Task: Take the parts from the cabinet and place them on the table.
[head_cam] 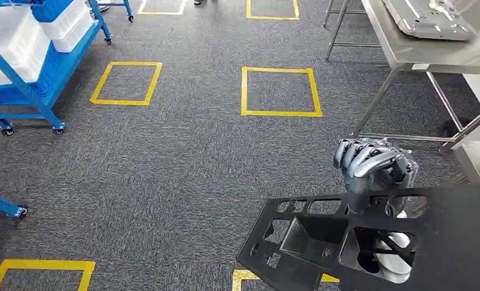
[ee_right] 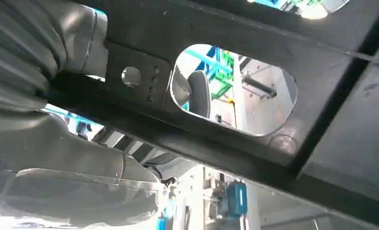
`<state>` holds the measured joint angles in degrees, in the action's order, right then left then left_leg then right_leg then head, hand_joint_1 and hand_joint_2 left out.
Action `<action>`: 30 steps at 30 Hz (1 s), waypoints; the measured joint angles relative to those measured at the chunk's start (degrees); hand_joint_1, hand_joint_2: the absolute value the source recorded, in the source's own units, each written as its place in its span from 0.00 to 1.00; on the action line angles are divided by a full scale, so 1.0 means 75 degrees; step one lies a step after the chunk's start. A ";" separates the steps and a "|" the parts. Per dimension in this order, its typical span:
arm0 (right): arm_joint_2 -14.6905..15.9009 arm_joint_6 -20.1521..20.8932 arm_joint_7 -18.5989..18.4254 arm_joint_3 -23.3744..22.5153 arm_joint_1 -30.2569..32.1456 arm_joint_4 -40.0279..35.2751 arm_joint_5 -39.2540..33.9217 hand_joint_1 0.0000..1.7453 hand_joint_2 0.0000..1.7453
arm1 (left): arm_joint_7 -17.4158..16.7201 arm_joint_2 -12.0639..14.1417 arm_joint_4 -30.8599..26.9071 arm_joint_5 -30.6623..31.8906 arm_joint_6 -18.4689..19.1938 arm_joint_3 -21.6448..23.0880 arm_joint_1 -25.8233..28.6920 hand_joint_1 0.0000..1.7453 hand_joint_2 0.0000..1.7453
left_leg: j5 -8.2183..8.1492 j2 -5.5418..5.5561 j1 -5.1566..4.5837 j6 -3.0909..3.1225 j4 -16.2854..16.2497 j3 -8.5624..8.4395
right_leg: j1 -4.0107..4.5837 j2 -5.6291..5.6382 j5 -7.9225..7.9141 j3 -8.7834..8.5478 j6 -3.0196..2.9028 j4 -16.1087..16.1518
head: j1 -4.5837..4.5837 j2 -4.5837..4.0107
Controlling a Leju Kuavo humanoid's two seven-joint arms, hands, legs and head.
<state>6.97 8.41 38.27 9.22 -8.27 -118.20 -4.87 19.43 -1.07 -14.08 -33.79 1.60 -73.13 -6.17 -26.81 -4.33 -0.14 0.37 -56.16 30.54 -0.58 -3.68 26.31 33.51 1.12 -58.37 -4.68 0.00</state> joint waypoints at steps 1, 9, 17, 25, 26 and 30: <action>0.0003 0.0000 0.0003 0.0003 -0.0010 -0.0003 -0.0003 1.00 1.00 | 0.0009 -0.0003 0.0000 0.0000 0.0003 0.0000 -0.0005 0.00 1.00 | -0.0036 -0.0053 -0.0011 -0.0055 -0.0058 -0.0003 | -0.0003 0.0093 -0.0068 0.0031 -0.0059 0.0069 | 0.0003 0.0000; -0.0003 0.0050 0.0043 0.0006 -0.0035 -0.0023 -0.0111 1.00 1.00 | 0.0029 -0.0003 0.0000 0.0003 -0.0038 -0.0032 0.0024 0.00 1.00 | -0.1213 0.0503 0.0081 -0.0298 -0.2189 0.0904 | 0.0011 0.0665 -0.0104 0.0045 -0.0358 0.0071 | 0.0000 0.0000; -0.0003 0.0245 0.0038 -0.0099 0.0019 -0.0012 -0.0501 1.00 1.00 | 0.0123 0.0015 0.0000 0.0003 0.0000 -0.0052 0.0050 0.00 1.00 | -0.0052 0.1021 0.0051 -0.0105 -0.0227 0.0154 | 0.0019 0.1357 -0.0112 0.0124 -0.0221 -0.0031 | 0.0000 0.0000; -0.0009 0.0382 0.0148 -0.0160 0.0286 -0.0050 -0.0195 1.00 1.00 | 0.0128 0.0035 0.0000 0.0000 -0.0047 -0.0067 0.0100 0.00 1.00 | 0.0050 0.0349 0.0046 0.0142 -0.0057 0.0114 | 0.0006 0.0546 0.1018 0.1168 0.0001 -0.2188 | 0.0000 0.0000; -0.0009 0.0388 0.0148 -0.0160 0.0286 -0.0029 -0.0166 1.00 1.00 | 0.0131 0.0035 0.0000 0.0000 -0.0044 -0.0070 0.0110 0.00 1.00 | 0.0041 0.0245 0.0044 0.0133 -0.0060 0.0116 | -0.0008 0.0533 0.0980 0.1239 0.0022 -0.2342 | 0.0003 0.0000; -0.0009 0.0388 0.0148 -0.0152 0.0243 -0.0018 -0.0151 1.00 1.00 | 0.0140 0.0035 0.0000 0.0000 -0.0044 -0.0079 0.0100 0.00 1.00 | -0.0049 -0.0060 0.0029 0.0033 -0.0136 0.0066 | -0.0030 -0.0006 0.0024 -0.0007 0.0033 -0.0090 | 0.0003 0.0000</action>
<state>6.91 11.32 39.39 8.09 -6.44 -118.33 -6.01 20.48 -0.81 -14.08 -33.79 1.27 -73.72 -5.42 -27.18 -4.78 0.08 0.61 -57.18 31.04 -0.80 -3.73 26.49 33.46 1.37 -59.05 -4.66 0.00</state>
